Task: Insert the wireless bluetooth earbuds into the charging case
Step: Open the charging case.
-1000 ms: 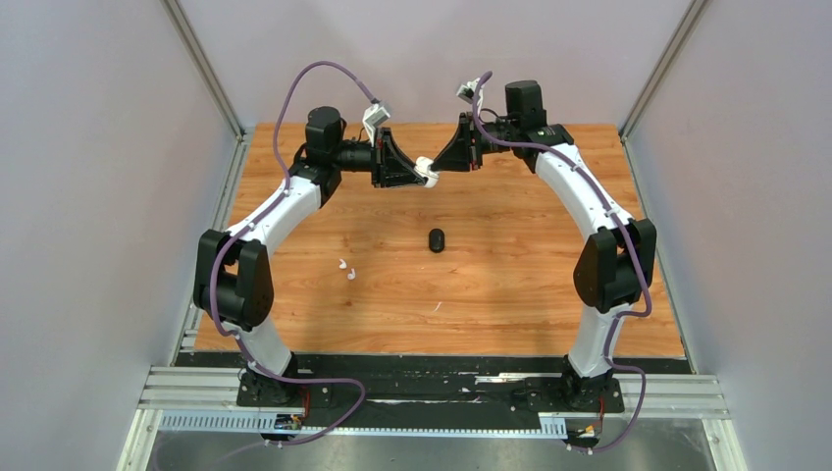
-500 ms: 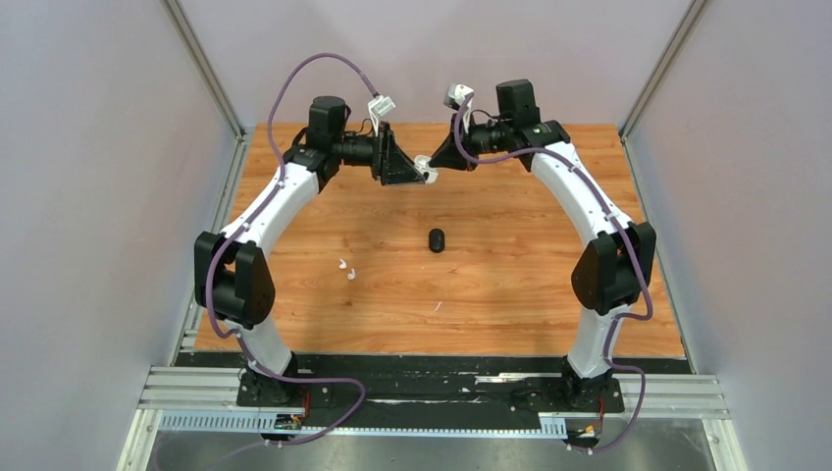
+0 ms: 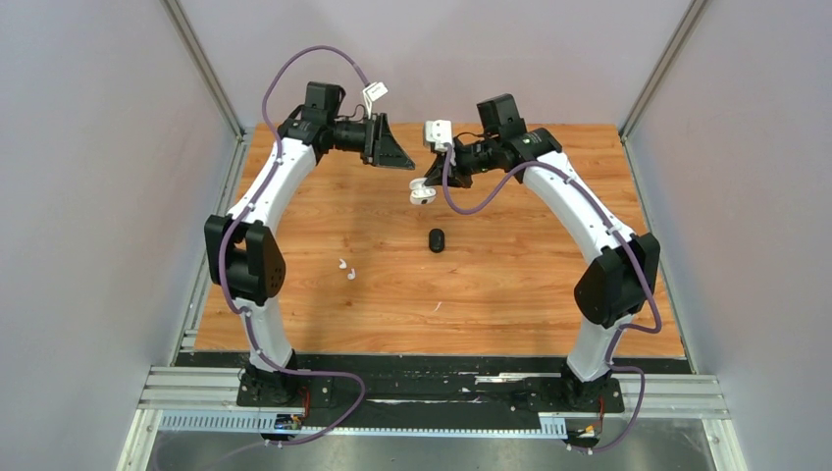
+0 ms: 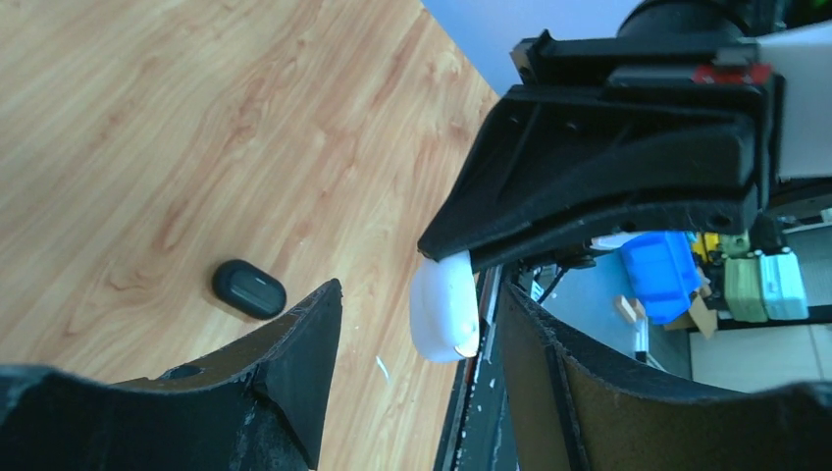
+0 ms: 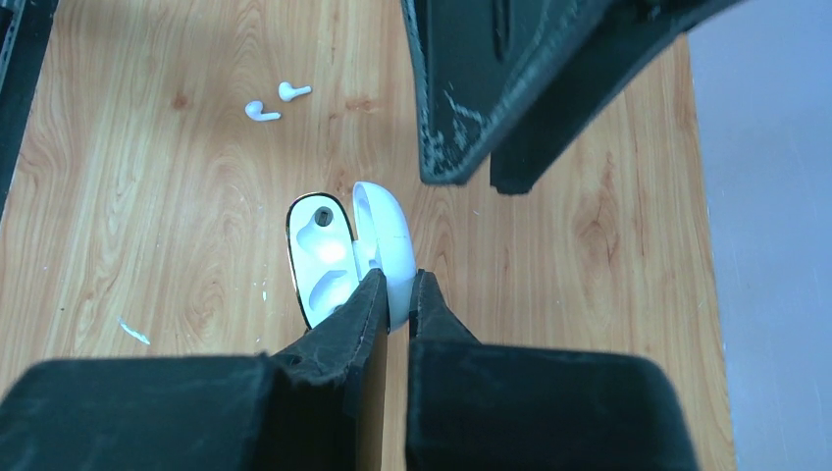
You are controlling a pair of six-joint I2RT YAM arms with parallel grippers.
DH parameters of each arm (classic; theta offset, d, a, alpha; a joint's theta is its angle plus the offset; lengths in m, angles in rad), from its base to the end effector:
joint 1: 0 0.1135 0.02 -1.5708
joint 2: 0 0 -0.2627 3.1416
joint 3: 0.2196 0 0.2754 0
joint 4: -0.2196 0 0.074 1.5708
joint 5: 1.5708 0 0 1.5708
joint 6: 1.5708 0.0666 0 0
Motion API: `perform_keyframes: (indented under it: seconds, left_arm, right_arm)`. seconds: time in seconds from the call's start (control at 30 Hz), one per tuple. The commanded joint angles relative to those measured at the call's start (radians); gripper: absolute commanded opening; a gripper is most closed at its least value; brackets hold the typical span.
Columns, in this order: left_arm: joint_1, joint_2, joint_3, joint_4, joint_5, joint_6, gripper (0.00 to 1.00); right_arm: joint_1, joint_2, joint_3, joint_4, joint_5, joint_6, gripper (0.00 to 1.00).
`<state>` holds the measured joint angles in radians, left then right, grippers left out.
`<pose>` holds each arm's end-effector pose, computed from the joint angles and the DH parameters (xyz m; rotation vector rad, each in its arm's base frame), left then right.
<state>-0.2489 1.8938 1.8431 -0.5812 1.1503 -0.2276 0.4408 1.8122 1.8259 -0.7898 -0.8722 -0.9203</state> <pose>0.4275 -0.1714 0.3491 0.6901 2.0256 -1.5240 0.3709 0.2313 0.3504 -1.6267 1.3622 0.7351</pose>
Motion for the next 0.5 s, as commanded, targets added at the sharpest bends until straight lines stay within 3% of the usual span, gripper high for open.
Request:
perform_keyframes:
  seconds: [0.0, 0.47]
  left_arm:
    - [-0.009, 0.012, 0.03, -0.039, 0.034, -0.021, 0.65]
    - [-0.049, 0.075, 0.113, -0.303, 0.037, 0.167, 0.57]
  right_arm:
    - [0.023, -0.049, 0.007, -0.012, 0.025, -0.099, 0.0]
    - [0.045, -0.007, 0.076, -0.006, 0.066, -0.097, 0.0]
